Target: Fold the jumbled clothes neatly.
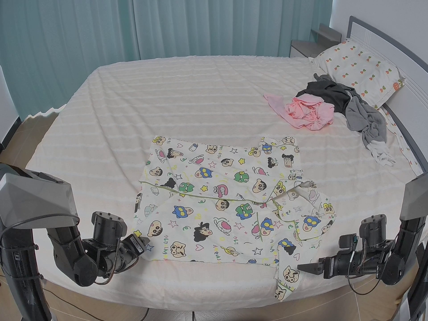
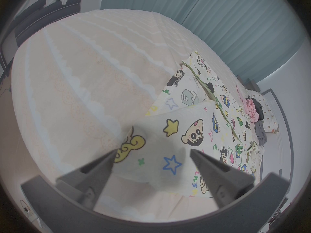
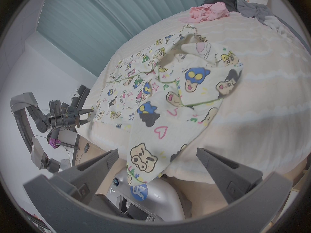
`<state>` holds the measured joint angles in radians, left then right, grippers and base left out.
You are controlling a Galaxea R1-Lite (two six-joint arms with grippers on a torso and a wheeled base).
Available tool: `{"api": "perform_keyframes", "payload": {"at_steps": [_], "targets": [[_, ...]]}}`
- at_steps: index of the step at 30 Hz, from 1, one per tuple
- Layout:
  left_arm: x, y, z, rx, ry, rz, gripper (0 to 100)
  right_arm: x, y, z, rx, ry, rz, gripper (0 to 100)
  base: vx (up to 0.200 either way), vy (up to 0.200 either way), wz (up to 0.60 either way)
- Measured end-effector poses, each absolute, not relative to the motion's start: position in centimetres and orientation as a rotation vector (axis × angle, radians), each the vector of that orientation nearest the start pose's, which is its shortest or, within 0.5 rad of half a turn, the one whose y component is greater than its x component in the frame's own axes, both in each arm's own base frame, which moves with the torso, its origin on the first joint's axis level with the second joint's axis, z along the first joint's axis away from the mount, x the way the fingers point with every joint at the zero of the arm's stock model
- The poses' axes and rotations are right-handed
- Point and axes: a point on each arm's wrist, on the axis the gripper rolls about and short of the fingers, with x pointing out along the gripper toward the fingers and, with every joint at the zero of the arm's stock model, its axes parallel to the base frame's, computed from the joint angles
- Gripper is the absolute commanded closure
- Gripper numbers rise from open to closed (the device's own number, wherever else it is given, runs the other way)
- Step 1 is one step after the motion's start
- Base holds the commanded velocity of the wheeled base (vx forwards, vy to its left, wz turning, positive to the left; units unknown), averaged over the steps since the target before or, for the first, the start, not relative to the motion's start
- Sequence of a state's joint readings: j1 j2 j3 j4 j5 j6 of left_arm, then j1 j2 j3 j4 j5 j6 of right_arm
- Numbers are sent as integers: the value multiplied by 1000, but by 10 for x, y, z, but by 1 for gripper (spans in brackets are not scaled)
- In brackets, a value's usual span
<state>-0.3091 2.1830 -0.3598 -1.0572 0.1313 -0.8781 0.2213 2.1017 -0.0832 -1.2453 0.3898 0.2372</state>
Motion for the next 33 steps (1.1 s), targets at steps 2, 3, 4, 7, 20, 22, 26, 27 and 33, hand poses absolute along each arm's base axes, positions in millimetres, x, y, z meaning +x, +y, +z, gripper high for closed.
{"api": "perform_keyframes", "payload": {"at_steps": [2,3,4,7,20,22,26,27,33], "targets": [[263,-81,-14,-665,763,171,100,207,60,-6,275,860,502,0,0,0,0],[263,-80,-13,-666,759,176,100,205,64,-9,268,871,513,0,0,0,0],[263,-79,-12,-668,753,179,100,203,67,-11,263,882,517,0,0,0,0],[265,-74,-5,-683,716,188,100,200,77,-17,252,909,502,0,0,0,0],[263,-66,18,-715,632,179,100,209,104,-32,187,912,463,0,0,0,0],[264,-65,20,-718,624,180,100,209,107,-35,167,913,441,100,0,0,0],[264,-63,22,-723,613,183,100,210,112,-39,156,910,398,100,0,0,0],[264,-62,23,-723,611,183,100,209,112,-39,159,912,388,100,0,0,0],[264,-62,24,-724,604,182,100,201,110,-35,180,917,353,100,0,0,0]]}}
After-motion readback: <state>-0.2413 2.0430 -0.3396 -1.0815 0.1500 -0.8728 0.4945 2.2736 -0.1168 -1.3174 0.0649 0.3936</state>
